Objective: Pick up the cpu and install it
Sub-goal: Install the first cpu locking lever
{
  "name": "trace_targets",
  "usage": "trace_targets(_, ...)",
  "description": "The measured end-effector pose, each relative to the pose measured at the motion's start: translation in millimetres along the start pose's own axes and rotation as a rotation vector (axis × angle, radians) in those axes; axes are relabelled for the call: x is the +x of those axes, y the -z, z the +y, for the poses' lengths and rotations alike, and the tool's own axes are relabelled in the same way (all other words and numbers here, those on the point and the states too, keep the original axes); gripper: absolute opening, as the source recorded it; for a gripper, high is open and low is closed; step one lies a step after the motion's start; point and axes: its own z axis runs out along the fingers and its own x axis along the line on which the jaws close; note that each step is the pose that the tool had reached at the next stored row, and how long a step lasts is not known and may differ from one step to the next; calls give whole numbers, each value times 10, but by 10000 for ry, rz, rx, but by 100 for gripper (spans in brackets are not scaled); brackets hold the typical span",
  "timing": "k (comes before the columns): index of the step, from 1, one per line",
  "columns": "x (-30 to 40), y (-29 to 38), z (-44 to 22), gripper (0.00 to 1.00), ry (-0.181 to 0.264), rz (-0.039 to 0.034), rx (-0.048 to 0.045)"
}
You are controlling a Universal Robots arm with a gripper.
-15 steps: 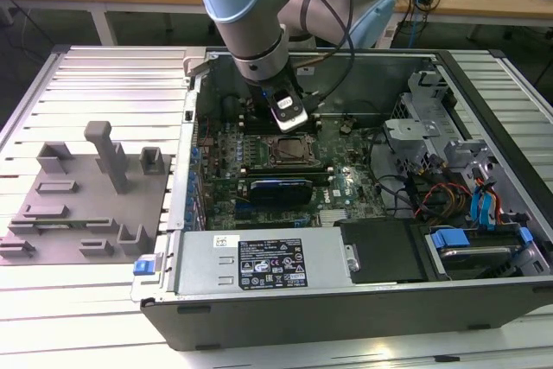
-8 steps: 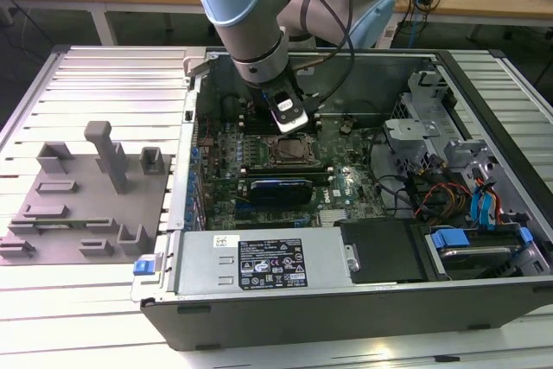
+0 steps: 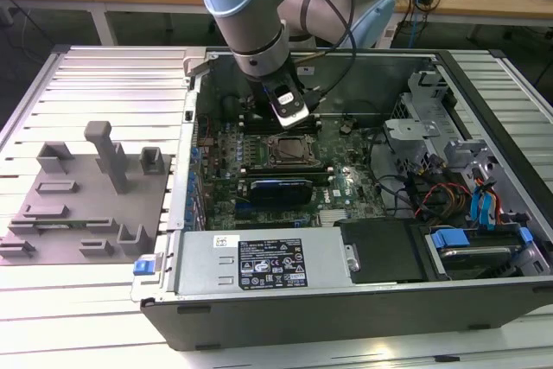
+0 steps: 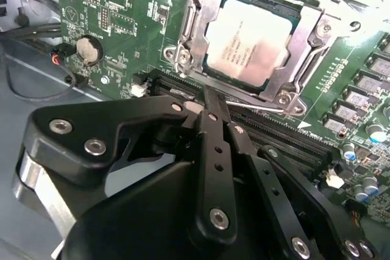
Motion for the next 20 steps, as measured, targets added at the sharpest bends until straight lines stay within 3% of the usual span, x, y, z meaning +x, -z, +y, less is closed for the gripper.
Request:
trace_targets(6, 69, 14, 32, 11, -29, -7, 8)
trace_targets(10, 78, 7, 43, 11, -44, -12, 10)
trace_targets(14, 92, -34, 32, 11, -38, -49, 15)
trace_targets(20, 102, -74, 14, 11, 4, -104, 101)
